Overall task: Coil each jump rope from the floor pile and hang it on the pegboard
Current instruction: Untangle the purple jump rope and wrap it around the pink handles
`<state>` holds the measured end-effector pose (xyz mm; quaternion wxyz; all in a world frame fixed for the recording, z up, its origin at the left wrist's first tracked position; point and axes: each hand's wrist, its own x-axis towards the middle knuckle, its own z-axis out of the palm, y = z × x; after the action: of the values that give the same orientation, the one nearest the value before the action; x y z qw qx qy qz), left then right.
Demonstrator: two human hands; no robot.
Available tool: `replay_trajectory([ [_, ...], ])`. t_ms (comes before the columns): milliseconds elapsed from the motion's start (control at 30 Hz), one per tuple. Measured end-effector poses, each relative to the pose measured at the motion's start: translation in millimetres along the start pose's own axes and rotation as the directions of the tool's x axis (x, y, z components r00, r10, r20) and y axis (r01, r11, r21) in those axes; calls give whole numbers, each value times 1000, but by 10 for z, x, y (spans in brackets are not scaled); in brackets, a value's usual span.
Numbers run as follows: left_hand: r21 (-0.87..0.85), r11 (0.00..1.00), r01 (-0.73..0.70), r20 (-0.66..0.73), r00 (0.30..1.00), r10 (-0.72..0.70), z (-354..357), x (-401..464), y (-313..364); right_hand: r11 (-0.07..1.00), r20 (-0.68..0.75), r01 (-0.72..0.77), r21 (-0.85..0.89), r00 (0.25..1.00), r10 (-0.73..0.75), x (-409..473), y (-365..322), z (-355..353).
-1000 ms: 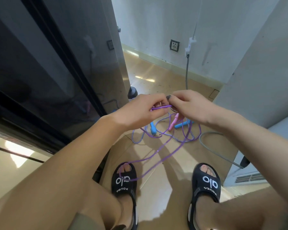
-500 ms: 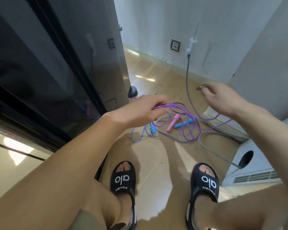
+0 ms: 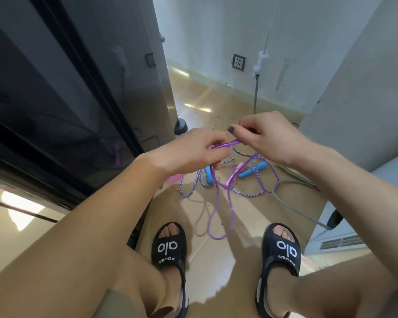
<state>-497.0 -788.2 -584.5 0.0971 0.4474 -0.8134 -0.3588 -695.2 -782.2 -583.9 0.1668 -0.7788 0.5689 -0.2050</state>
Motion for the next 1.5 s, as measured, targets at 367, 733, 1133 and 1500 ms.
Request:
replay_trajectory([
  [367,91,992,90,-39,995,-87,-65,-13,-121,998,178,-37,51,984,27,-27,42,-53],
  [733,93,991,100,-207,975,-79,-122,-23,-202,982,333,-177,66,932,145,-113,289,-79],
  [1133,-110,994,27,-320,945,-61,-104,-8,-101,965,361,-244,96,912,194,-134,353,-101],
  [1500,-176,984,-30,-278,960,-21,-90,-54,-13,980,376,-200,-22,906,194,-88,358,109],
])
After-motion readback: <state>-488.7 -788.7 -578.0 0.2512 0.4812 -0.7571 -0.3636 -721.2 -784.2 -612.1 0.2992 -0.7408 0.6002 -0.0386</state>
